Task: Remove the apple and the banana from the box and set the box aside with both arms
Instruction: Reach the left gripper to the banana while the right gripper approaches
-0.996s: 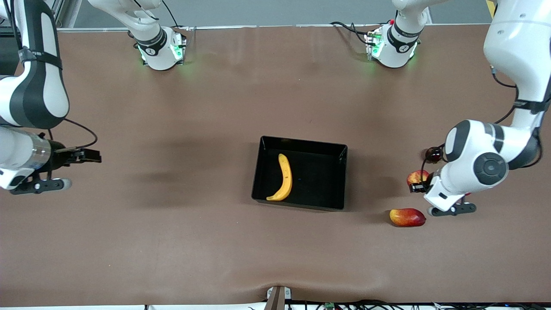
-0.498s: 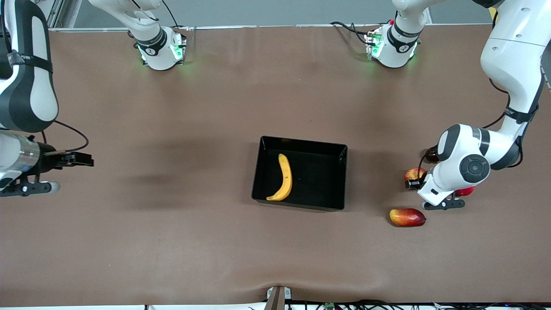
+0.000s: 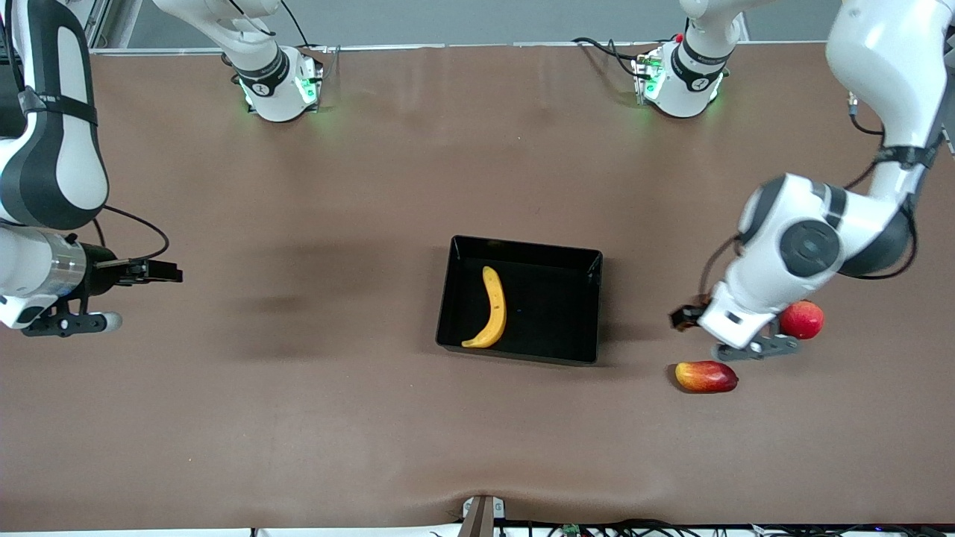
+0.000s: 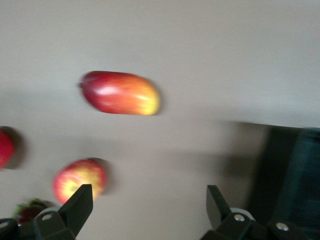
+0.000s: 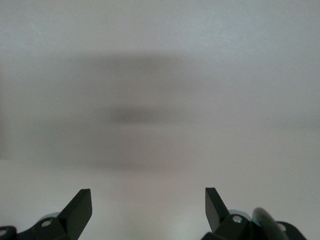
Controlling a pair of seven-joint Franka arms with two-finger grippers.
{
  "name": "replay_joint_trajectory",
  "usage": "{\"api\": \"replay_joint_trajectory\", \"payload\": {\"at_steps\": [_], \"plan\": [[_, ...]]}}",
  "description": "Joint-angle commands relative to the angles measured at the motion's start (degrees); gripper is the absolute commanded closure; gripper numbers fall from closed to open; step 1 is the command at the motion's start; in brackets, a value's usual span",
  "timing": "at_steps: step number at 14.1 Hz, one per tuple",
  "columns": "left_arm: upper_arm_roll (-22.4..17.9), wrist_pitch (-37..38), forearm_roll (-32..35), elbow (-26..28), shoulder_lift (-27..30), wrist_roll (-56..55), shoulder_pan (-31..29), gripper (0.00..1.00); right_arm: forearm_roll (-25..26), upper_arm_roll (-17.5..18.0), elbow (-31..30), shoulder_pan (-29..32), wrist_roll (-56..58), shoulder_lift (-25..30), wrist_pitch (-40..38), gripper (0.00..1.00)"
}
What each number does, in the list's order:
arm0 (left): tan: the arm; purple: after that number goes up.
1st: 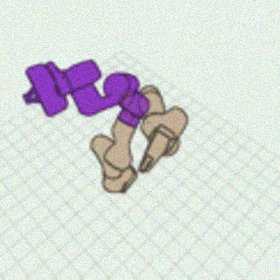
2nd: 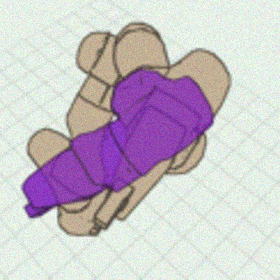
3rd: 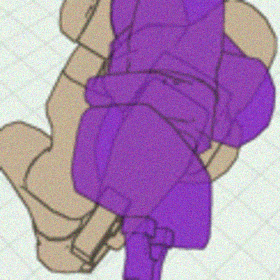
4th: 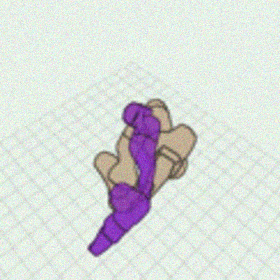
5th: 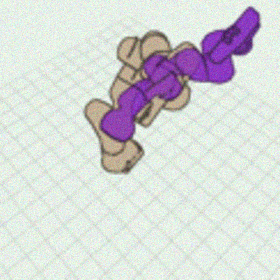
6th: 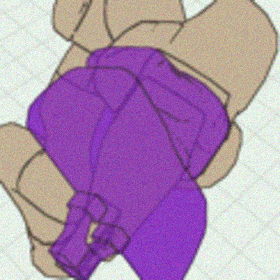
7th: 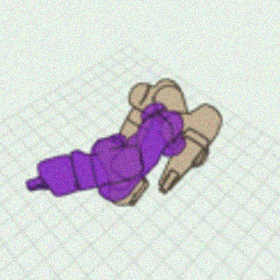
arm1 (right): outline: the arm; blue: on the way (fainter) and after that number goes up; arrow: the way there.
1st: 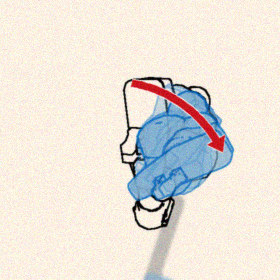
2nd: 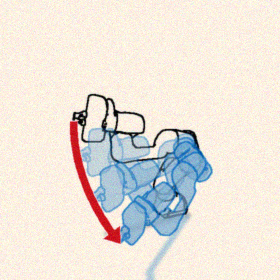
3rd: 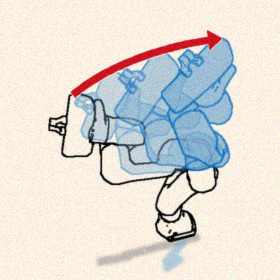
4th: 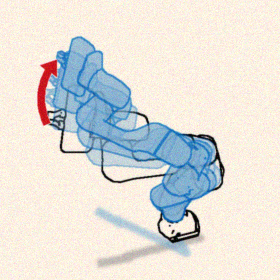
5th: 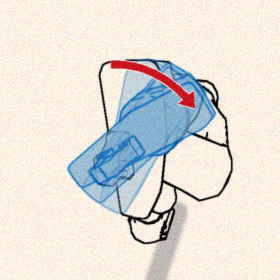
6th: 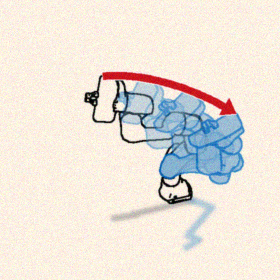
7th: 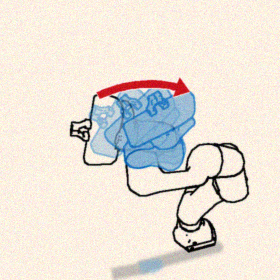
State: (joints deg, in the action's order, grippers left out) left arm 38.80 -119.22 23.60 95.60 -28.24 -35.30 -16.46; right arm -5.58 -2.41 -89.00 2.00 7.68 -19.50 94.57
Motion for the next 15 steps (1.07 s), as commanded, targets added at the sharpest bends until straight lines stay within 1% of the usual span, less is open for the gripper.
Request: {"api": "replay_joint_trajectory", "payload": {"at_steps": [1, 3, 4, 6, 7, 9, 11, 13, 15], "plan": [[0.66, 1.18, 0.48, -3.04, -2.24, -5.55, 8.24, 0.0, -1.63, 0.13, -0.47, -0.5, -2.65, 0.6, -0.36, 0.0], [0.23, 0.66, 1.18, -5.15, -6.63, -7.84, 16.5, 0.0, -1.63, 0.13, -0.56, -2.08, -5.82, 0.87, -0.36, 0.0], [-1.87, 0.57, 2.05, -8.29, -9.17, -8.73, 20.46, 0.0, -1.63, 0.13, -0.56, -2.44, -6.79, 0.95, -0.36, 0.0], [-5.38, 0.05, 2.68, -11.56, -13.14, -9.87, 28.02, 0.0, -1.63, 0.13, -0.56, -3.14, -7.06, 0.95, -0.36, 0.0], [-7.58, -1.35, 2.68, -13.4, -14.89, -10.05, 31.37, 0.0, -1.63, 0.13, -0.65, -3.41, -7.15, 0.95, -0.44, 0.0], [-12.76, -6.08, 2.59, -15.17, -17.97, -11.28, 37.44, 0.0, -1.63, 0.13, -0.74, -3.76, -7.68, 0.95, -0.27, 0.0], [-17.07, -11.62, 2.41, -16.57, -21.31, -11.55, 41.92, 0.0, -1.63, 0.13, -0.74, -4.28, -9.42, 0.95, -0.36, 0.0], [-20.15, -12.88, 2.32, -17.29, -22.91, -11.55, 44.57, 0.0, -1.63, 0.13, -0.74, -5.25, -11.8, 0.95, -0.27, 0.0], [-20.61, -14.97, 2.15, -17.46, -24.48, -11.37, 45.02, 0.0, -1.63, 0.13, -0.74, -5.96, -12.07, 0.87, -0.18, 0.0]]}}
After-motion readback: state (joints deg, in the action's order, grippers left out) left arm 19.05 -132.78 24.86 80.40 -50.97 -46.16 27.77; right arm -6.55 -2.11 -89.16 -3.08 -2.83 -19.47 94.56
